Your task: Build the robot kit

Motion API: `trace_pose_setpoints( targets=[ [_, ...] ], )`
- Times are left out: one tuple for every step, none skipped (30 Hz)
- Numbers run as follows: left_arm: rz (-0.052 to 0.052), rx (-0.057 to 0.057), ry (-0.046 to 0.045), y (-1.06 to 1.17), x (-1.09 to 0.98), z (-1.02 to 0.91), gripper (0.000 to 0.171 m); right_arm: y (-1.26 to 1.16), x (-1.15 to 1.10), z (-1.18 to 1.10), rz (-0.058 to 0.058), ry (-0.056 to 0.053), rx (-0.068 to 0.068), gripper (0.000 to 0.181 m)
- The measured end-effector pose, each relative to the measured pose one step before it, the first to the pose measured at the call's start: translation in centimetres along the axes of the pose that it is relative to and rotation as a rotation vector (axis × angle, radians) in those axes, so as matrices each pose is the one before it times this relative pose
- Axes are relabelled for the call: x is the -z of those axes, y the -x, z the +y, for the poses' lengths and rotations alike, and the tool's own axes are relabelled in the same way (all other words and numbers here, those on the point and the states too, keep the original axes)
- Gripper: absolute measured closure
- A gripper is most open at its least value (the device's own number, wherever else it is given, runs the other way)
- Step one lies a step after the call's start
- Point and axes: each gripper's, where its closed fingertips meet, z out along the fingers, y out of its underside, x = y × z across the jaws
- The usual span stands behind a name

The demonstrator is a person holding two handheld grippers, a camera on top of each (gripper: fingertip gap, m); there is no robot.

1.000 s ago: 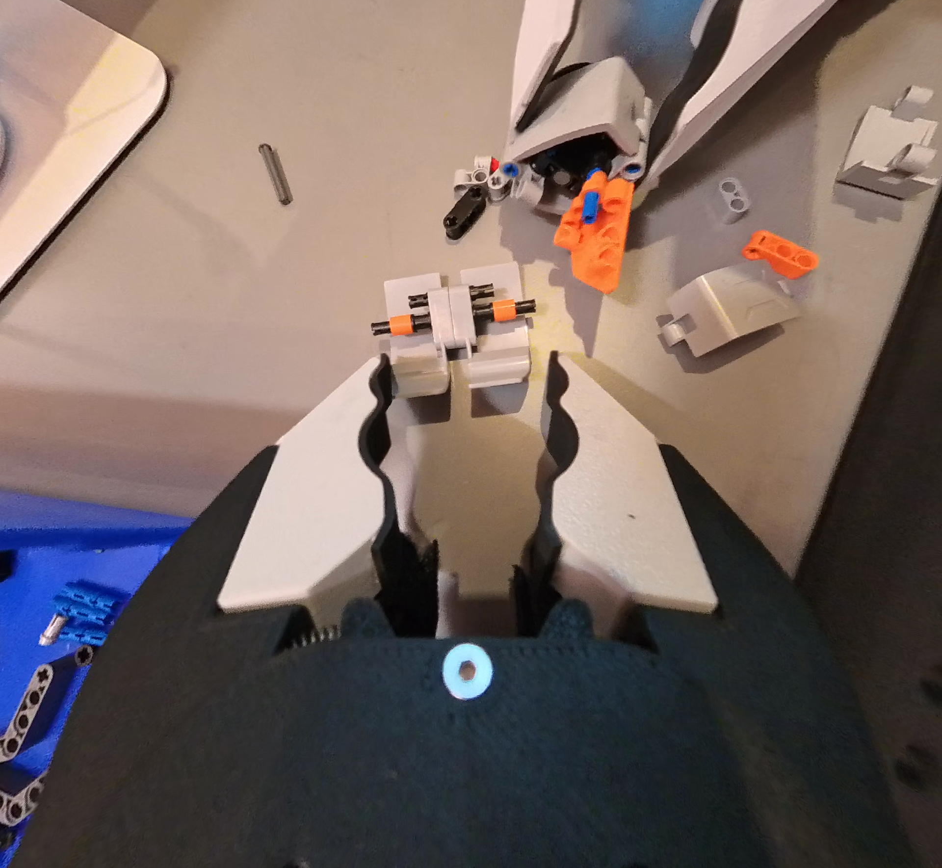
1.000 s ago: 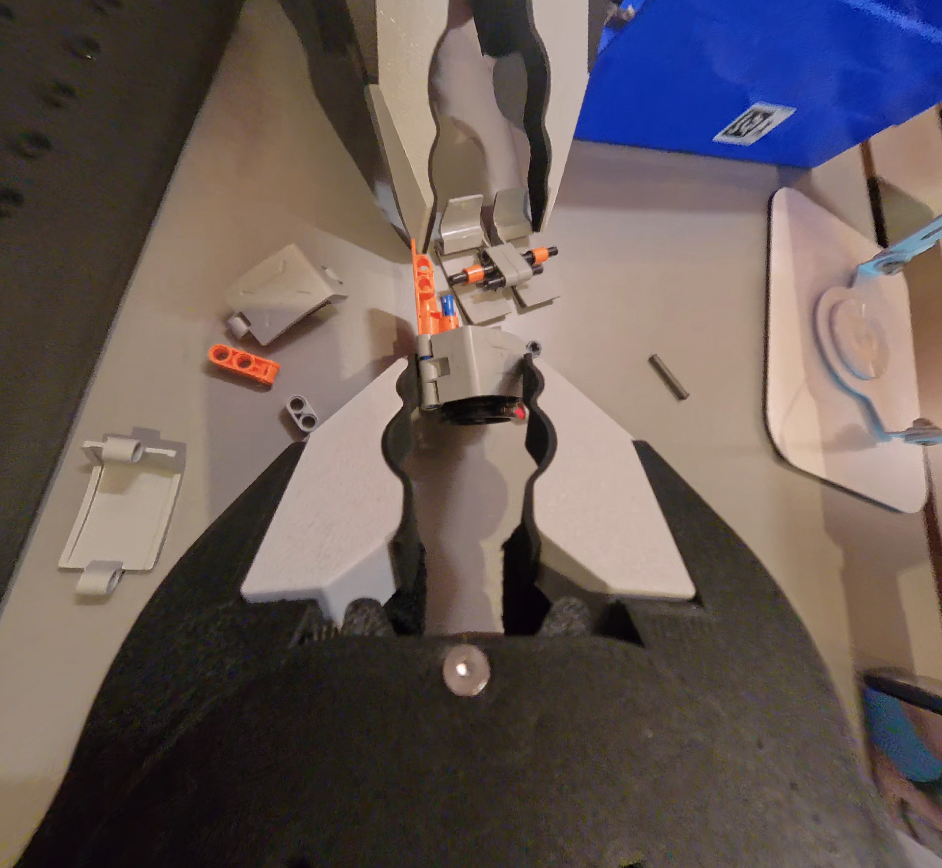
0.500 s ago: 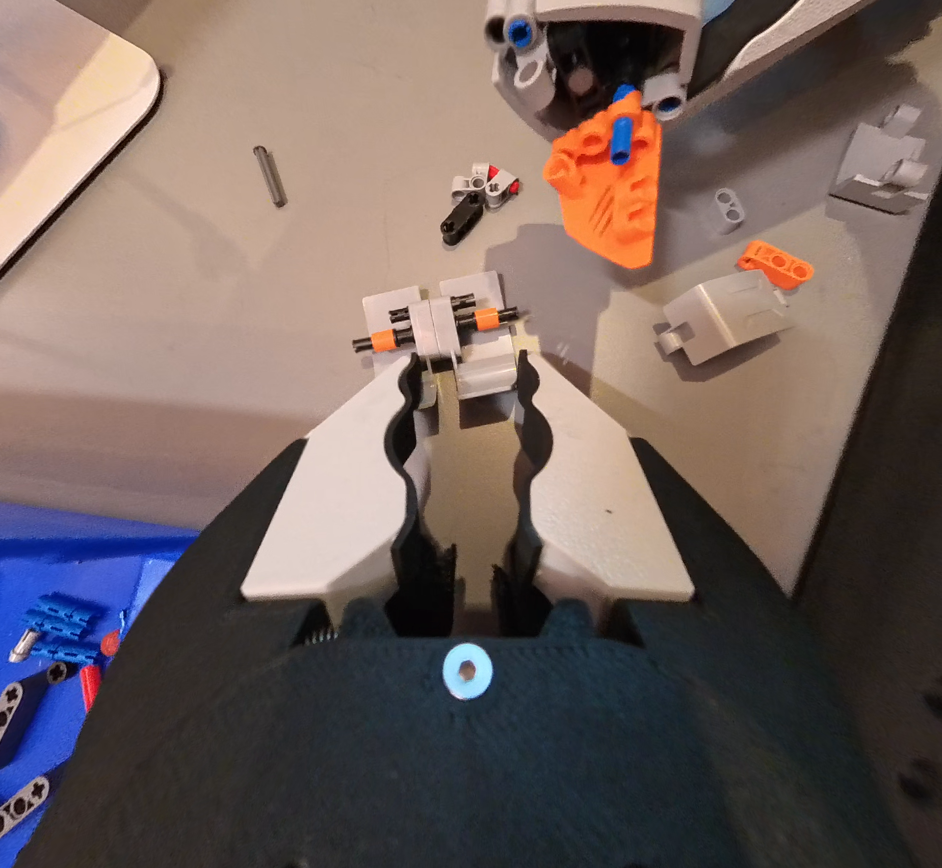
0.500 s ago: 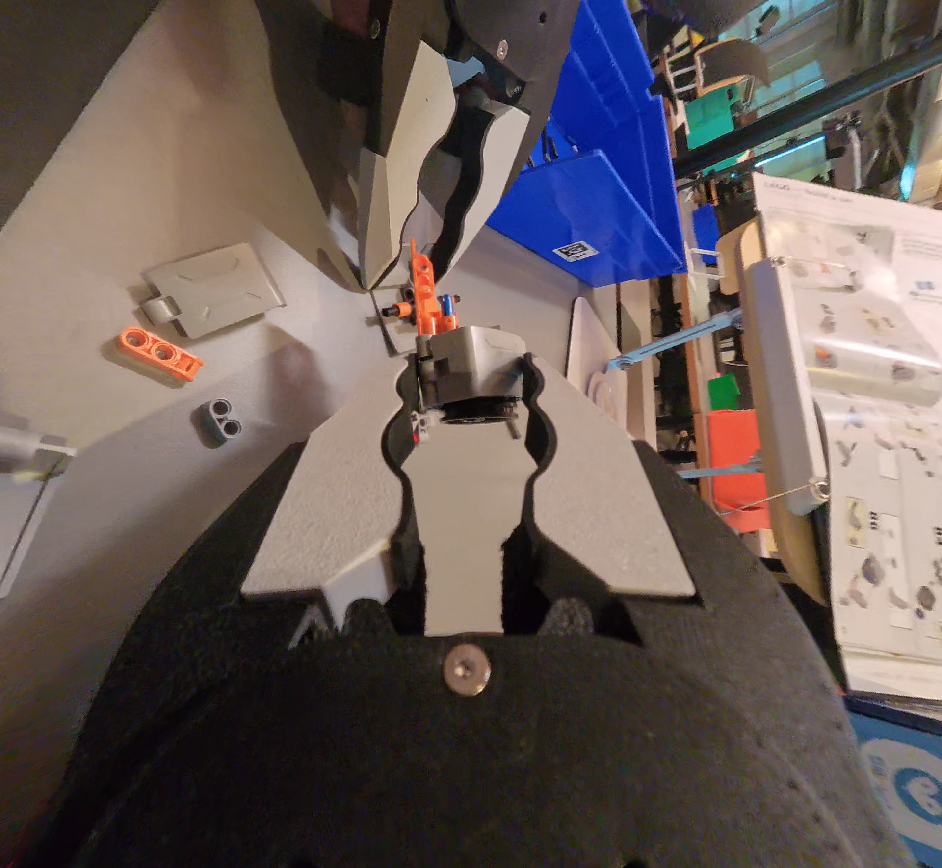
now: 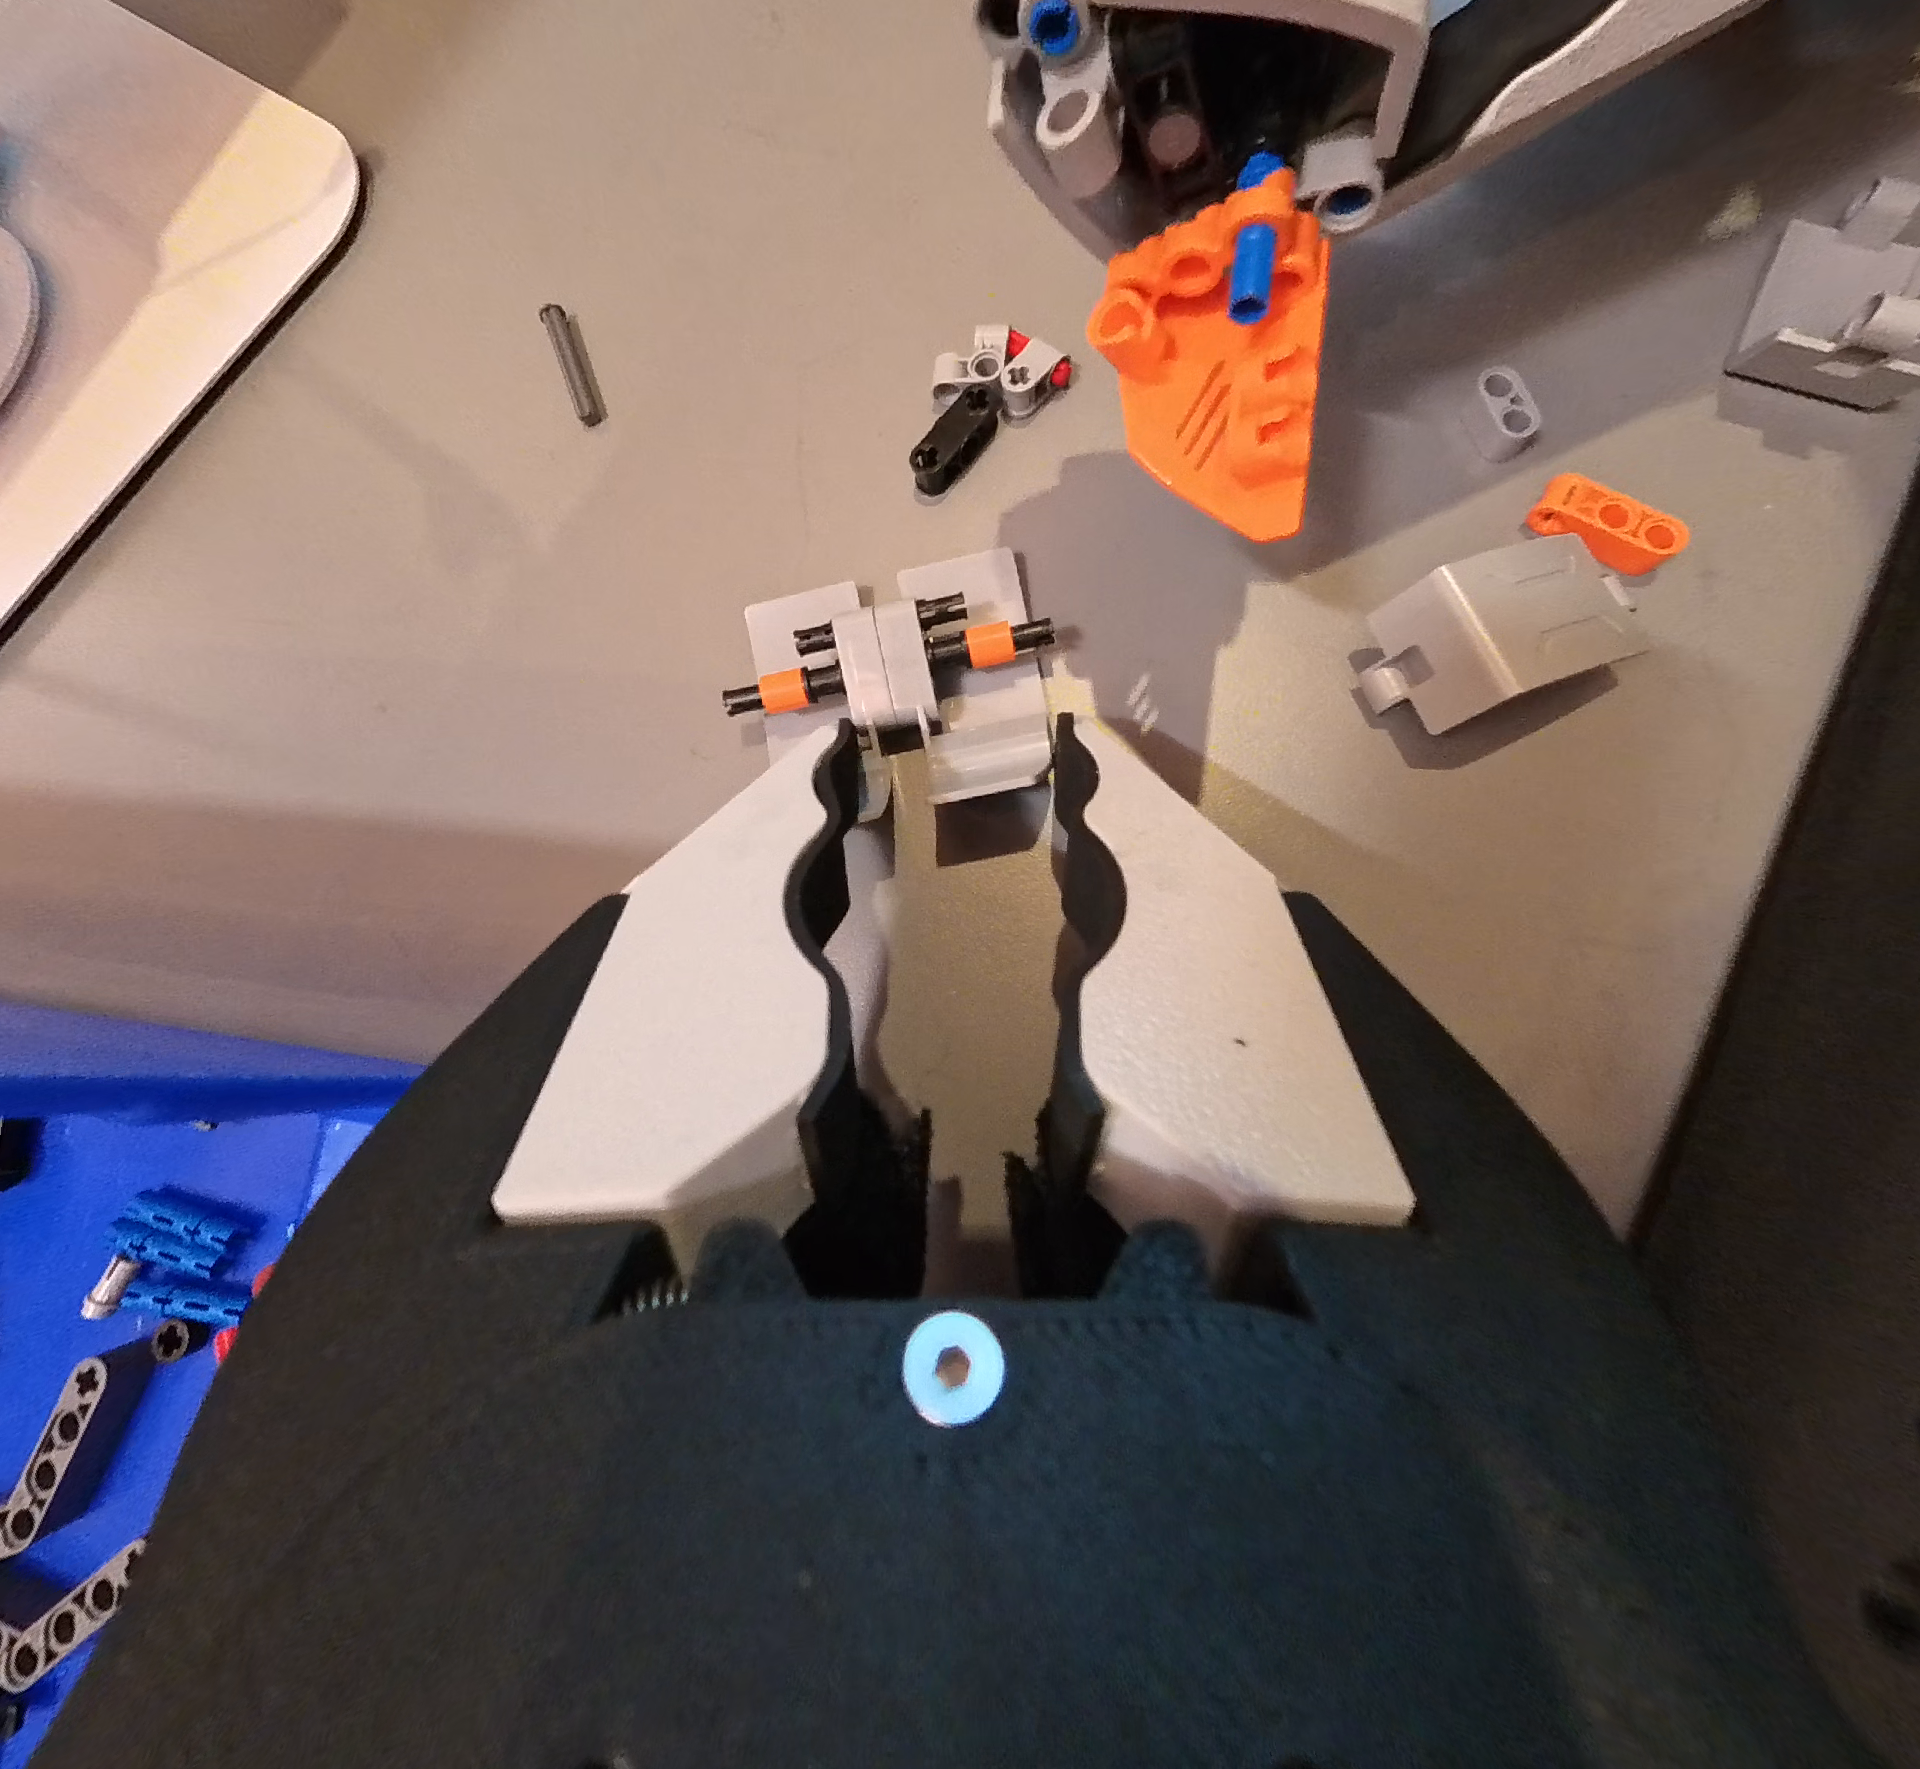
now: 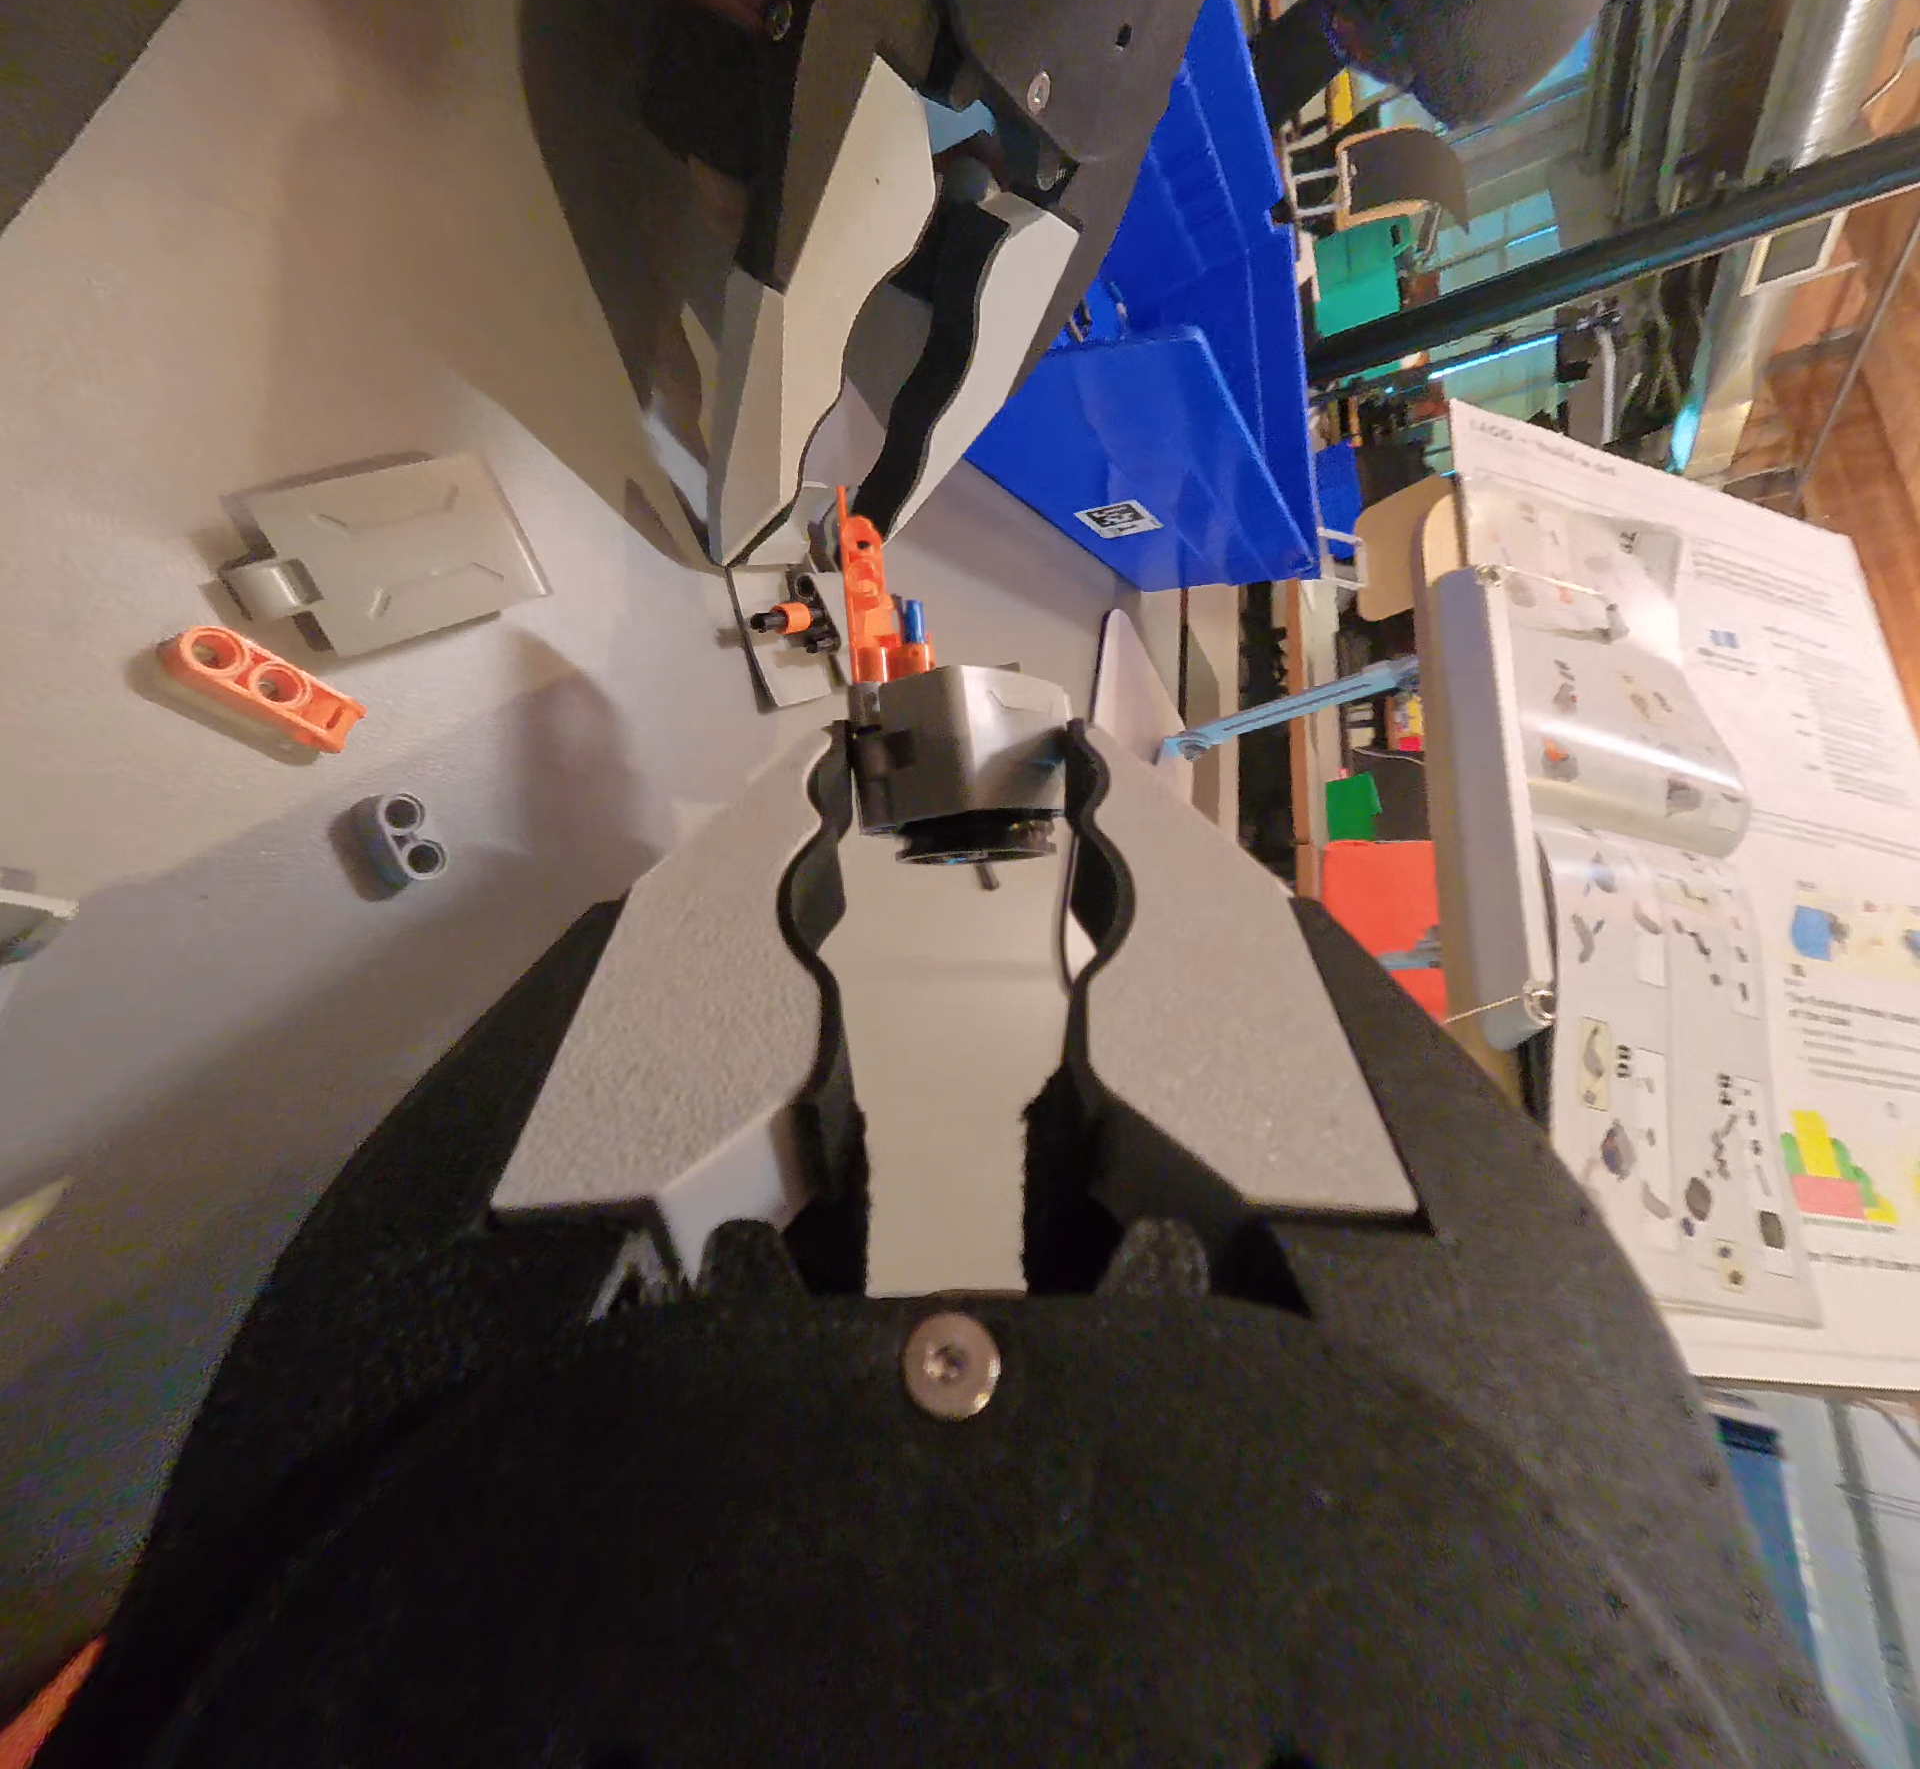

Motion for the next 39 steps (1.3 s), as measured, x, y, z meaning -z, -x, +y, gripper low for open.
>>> trace_pose_setpoints(
  targets=[
    [-0.0009, -0.0009, -0.00040, -0.010, -0.007, -0.002, 0.137, -0.081, 0.022, -0.076, 0.0128, 0.0039, 0.0213, 0.143],
    [-0.0011, -0.0002, -0.00018, 0.009, -0.006, -0.008, 0.137, -0.060, 0.009, -0.030, 0.0119, 0.0074, 0.0235, 0.143],
    [-0.0015, 0.0003, -0.00048, 0.011, 0.002, -0.002, 0.137, -0.043, 0.022, -0.106, 0.0094, 0.0023, 0.0187, 0.143],
    [-0.0012, -0.0009, -0.00049, 0.010, -0.002, -0.008, 0.137, 0.018, 0.023, -0.122, 0.0049, 0.0000, 0.0124, 0.143],
    [-0.0018, -0.0020, 0.00024, 0.004, 0.000, -0.006, 0.137, -0.001, 0.013, -0.094, 0.0047, 0.0011, 0.0103, 0.143],
    [-0.0037, -0.0041, -0.00007, 0.010, 0.006, -0.009, 0.137, -0.038, 0.019, -0.069, 0.0074, 0.0017, 0.0124, 0.142],
    [-0.0040, -0.0058, -0.00011, 0.014, 0.007, -0.012, 0.137, -0.057, 0.014, -0.031, 0.0074, 0.0018, 0.0098, 0.142],
    [-0.0034, -0.0055, -0.00001, -0.005, 0.004, -0.016, 0.137, -0.051, 0.009, -0.013, 0.0061, 0.0019, 0.0059, 0.142],
    [-0.0025, -0.0027, 0.00007, 0.005, 0.000, -0.010, 0.137, -0.044, -0.008, 0.062, 0.0065, 0.0055, 0.0101, 0.142],
    [-0.0026, -0.0015, -0.00007, 0.019, -0.008, -0.015, 0.137, -0.042, -0.012, 0.073, 0.0084, 0.0076, 0.0150, 0.142],
    [-0.0036, -0.0026, 0.00013, 0.027, 0.005, -0.004, 0.137, 0.020, -0.006, 0.011, 0.0039, 0.0040, 0.0121, 0.142],
    [-0.0022, -0.0017, 0.00002, 0.031, 0.009, -0.009, 0.137, 0.029, 0.003, -0.071, 0.0010, -0.0015, 0.0037, 0.142],
    [-0.0022, -0.0004, -0.00211, 0.026, 0.035, -0.040, 0.137, 0.053, -0.012, -0.062, -0.0026, -0.0030, -0.0028, 0.142],
    [-0.0025, 0.0006, -0.00218, 0.051, 0.031, -0.037, 0.137, 0.050, -0.038, 0.015, -0.0040, -0.0001, -0.0060, 0.142],
    [-0.0022, 0.0004, -0.00290, 0.050, 0.043, -0.044, 0.137, 0.073, -0.057, 0.092, -0.0066, 0.0012, -0.0076, 0.143],
    [-0.0007, 0.0006, -0.00289, 0.030, 0.050, -0.052, 0.137, 0.106, -0.064, 0.161, -0.0076, 0.0021, -0.0084, 0.142],
    [-0.0012, -0.0008, -0.00314, 0.018, 0.051, -0.059, 0.137, 0.130, -0.070, 0.154, -0.0105, -0.0005, -0.0129, 0.142],
    [-0.0016, -0.0019, -0.00235, 0.017, 0.041, -0.053, 0.137, 0.085, -0.045, 0.083, -0.0100, -0.0064, -0.0223, 0.142],
    [0.0000, -0.0023, -0.00335, -0.015, 0.043, -0.076, 0.137, 0.015, -0.027, 0.068, -0.0066, -0.0062, -0.0183, 0.142],
    [0.0008, -0.0023, -0.00381, -0.033, 0.045, -0.079, 0.137, 0.028, -0.048, 0.133, -0.0057, 0.0005, -0.0091, 0.142],
    [-0.0020, -0.0013, -0.00286, 0.019, 0.044, -0.068, 0.137, 0.054, -0.051, 0.104, -0.0062, 0.0000, -0.0079, 0.142],
    [-0.0009, -0.0009, -0.00254, 0.007, 0.034, -0.060, 0.137, 0.103, -0.039, 0.044, -0.0085, -0.0035, -0.0096, 0.143],
    [0.0002, -0.0005, -0.00318, -0.004, 0.034, -0.063, 0.137, 0.222, -0.094, 0.088, -0.0163, -0.0017, -0.0129, 0.142],
    [-0.0004, -0.0005, -0.00330, 0.004, 0.033, -0.065, 0.137, 0.278, -0.147, 0.185, -0.0200, 0.0031, -0.0148, 0.143],
    [-0.0009, -0.0005, -0.00180, 0.009, 0.026, -0.047, 0.137, 0.276, -0.149, 0.173, -0.0169, 0.0000, -0.0103, 0.142],
    [-0.0019, -0.0017, -0.00185, 0.018, 0.027, -0.050, 0.137, 0.289, -0.126, 0.136, -0.0175, -0.0024, -0.0085, 0.143],
    [-0.0017, -0.0020, -0.00190, 0.010, 0.023, -0.056, 0.137, 0.308, -0.167, 0.148, -0.0199, 0.0000, -0.0118, 0.143],
    [-0.0005, -0.0016, -0.00208, -0.007, 0.028, -0.066, 0.137, 0.266, -0.175, 0.157, -0.0172, 0.0003, -0.0131, 0.143],
    [-0.0007, -0.0019, -0.00235, -0.011, 0.025, -0.059, 0.137, 0.259, -0.190, 0.139, -0.0170, -0.0003, -0.0119, 0.143],
    [-0.0019, -0.0028, -0.00224, -0.004, 0.021, -0.053, 0.137, 0.285, -0.189, 0.147, -0.0200, 0.0003, -0.0127, 0.142],
    [-0.0022, -0.0034, -0.00161, -0.002, 0.021, -0.050, 0.137, 0.203, -0.139, 0.075, -0.0148, -0.0039, -0.0133, 0.143],
    [-0.0011, -0.0040, -0.00079, -0.029, 0.012, -0.043, 0.137, 0.095, -0.088, 0.011, -0.0098, -0.0078, -0.0136, 0.143],
    [-0.0015, -0.0038, 0.00012, -0.014, -0.007, -0.023, 0.137, 0.067, -0.080, -0.003, -0.0094, -0.0059, -0.0139, 0.143],
    [-0.0024, -0.0039, 0.00113, -0.002, -0.017, -0.011, 0.137, -0.013, -0.062, 0.014, -0.0053, -0.0042, -0.0119, 0.143],
    [-0.0017, -0.0044, 0.00239, -0.020, -0.025, 0.015, 0.137, -0.045, -0.050, 0.014, -0.0027, -0.0036, -0.0095, 0.143],
    [-0.0018, -0.0047, 0.00255, -0.019, -0.041, 0.014, 0.137, -0.016, -0.033, 0.015, -0.0041, -0.0023, -0.0070, 0.143],
    [-0.0024, -0.0054, 0.00212, -0.016, -0.036, -0.002, 0.137, 0.052, -0.068, 0.035, -0.0072, -0.0004, -0.0050, 0.143],
    [-0.0010, -0.0050, 0.00342, -0.040, -0.043, 0.013, 0.137, 0.047, -0.077, 0.044, -0.0061, -0.0003, -0.0045, 0.143],
    [-0.0004, -0.0058, 0.00338, -0.052, -0.054, 0.013, 0.137, 0.086, -0.088, 0.018, -0.0067, -0.0020, -0.0048, 0.143]
  ],
)
